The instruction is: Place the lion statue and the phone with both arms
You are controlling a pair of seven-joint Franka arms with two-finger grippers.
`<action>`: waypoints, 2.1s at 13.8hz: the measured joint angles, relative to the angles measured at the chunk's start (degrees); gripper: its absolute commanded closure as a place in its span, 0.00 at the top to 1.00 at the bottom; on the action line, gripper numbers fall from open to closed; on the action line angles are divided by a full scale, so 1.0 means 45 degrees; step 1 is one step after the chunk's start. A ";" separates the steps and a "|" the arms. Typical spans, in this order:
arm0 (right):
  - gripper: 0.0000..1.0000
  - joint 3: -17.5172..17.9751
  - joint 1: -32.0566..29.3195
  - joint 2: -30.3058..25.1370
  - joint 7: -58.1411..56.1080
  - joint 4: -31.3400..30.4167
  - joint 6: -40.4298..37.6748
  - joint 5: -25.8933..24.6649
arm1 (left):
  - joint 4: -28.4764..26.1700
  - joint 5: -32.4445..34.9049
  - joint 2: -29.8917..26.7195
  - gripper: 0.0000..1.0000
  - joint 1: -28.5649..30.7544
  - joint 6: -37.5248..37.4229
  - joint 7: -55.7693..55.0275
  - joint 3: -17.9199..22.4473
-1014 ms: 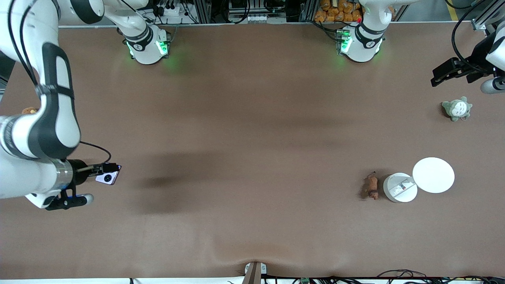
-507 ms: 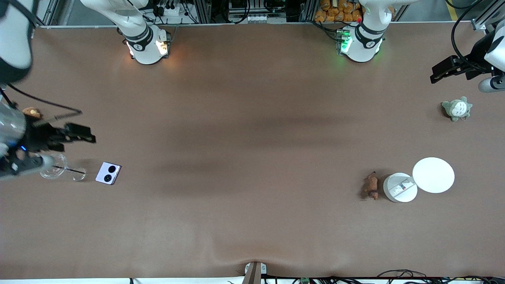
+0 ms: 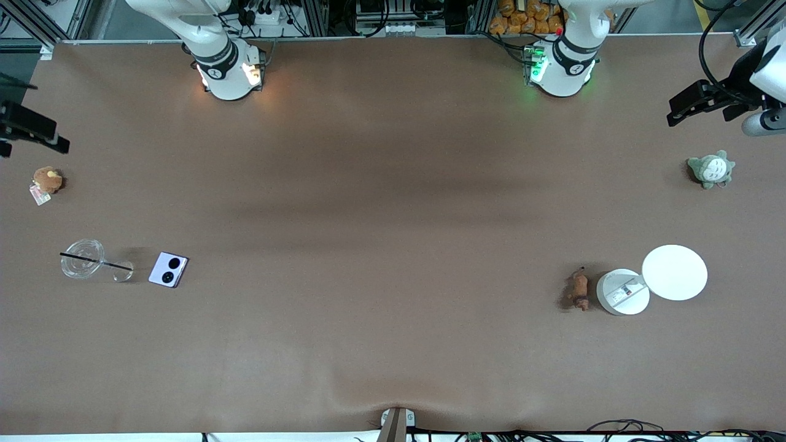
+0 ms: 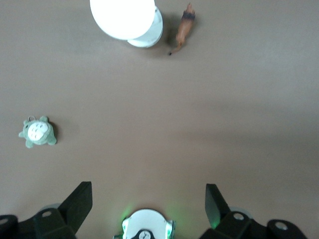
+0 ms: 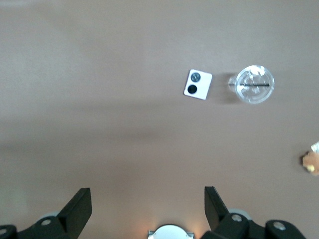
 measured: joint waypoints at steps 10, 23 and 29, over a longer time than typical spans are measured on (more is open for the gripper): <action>1.00 -0.0677 0.0261 -0.2203 0.0058 -0.4027 0.1698 -0.0439 | -0.1324 -0.0001 -0.1025 1.00 -0.0010 0.1026 -0.0578 -0.0511; 1.00 -0.0465 0.0244 -0.2714 -0.0289 -0.4768 0.2175 -0.0954 | -0.1168 -0.0546 -0.1032 1.00 0.0212 0.1136 0.0145 -0.0411; 1.00 -0.0428 0.0243 -0.2714 -0.0314 -0.4777 0.2238 -0.0954 | -0.1164 -0.0546 -0.0871 1.00 0.0214 0.1134 0.0199 -0.0422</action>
